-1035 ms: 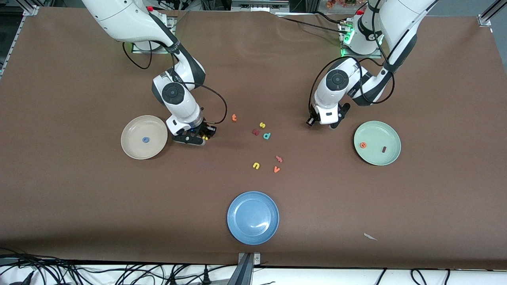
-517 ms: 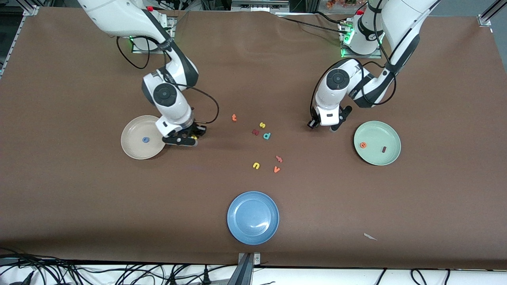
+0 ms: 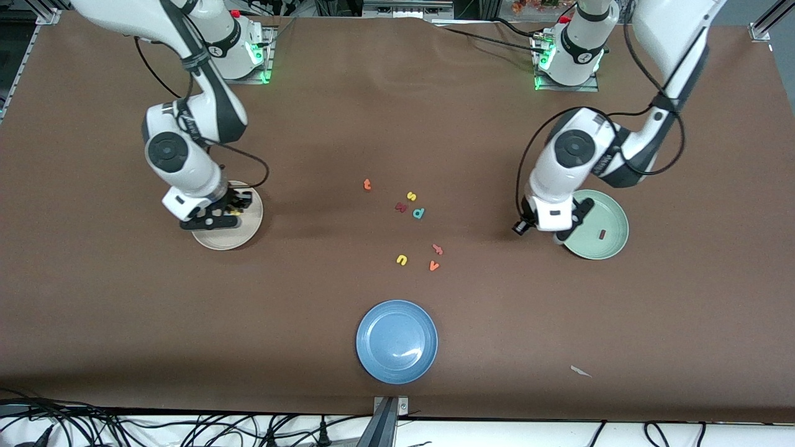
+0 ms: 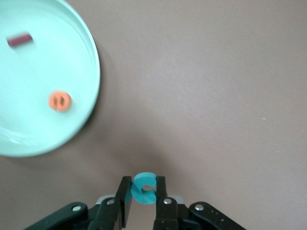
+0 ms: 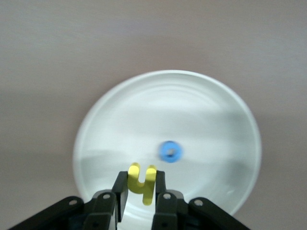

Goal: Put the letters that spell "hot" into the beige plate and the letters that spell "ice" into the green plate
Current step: 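Place the c on the green plate while the right gripper places the 4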

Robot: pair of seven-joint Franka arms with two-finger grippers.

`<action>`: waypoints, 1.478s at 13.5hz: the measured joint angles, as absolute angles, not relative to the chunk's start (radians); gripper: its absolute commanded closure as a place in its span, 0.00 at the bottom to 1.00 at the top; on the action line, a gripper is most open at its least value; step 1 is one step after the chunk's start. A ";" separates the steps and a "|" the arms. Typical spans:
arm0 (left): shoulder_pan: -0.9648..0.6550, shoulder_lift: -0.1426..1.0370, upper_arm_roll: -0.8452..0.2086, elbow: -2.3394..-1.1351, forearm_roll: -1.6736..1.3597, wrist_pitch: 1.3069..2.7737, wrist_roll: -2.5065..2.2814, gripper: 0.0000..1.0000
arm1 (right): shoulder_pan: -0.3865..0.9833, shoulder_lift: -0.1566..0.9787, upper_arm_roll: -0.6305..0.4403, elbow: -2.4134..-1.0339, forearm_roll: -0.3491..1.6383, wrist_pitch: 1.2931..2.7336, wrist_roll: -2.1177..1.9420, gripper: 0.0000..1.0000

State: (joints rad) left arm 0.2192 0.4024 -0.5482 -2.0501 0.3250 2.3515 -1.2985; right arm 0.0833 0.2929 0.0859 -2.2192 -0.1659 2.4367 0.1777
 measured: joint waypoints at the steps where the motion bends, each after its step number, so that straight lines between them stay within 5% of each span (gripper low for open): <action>1: 0.249 0.402 -0.548 -2.018 0.287 2.267 -1.161 1.00 | 0.079 0.293 0.079 -2.226 -0.166 2.444 0.170 0.70; 4: 0.351 0.402 -0.547 -1.946 0.245 2.048 -0.779 1.00 | 0.084 0.293 0.087 -2.228 -0.156 2.446 0.170 0.70; 8: 0.473 0.453 -0.540 -1.967 0.242 2.001 -0.441 0.98 | 0.085 0.293 0.104 -2.229 -0.134 2.446 0.203 0.58; 9: 0.483 0.483 -0.539 -1.968 0.245 2.009 -0.416 0.79 | 0.085 0.293 0.122 -2.229 -0.132 2.446 0.236 0.50; 11: 0.486 0.532 -0.539 -1.967 0.253 2.034 -0.404 0.00 | 0.087 0.293 0.189 -2.229 -0.131 2.451 0.357 0.36; 16: 0.487 0.528 -0.554 -1.908 0.254 2.021 -0.402 0.00 | 0.177 0.300 0.260 -2.229 -0.131 2.511 0.622 0.33; 20: 0.480 0.493 -0.611 -1.676 0.254 1.727 -0.402 0.00 | 0.316 0.353 0.274 -2.190 -0.131 2.572 0.858 0.33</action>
State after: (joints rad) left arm 0.4801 0.4930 -0.6107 -1.6756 0.2538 1.7271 -0.4023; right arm 0.3155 0.3532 0.2737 -2.1900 -0.1314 2.5722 0.8581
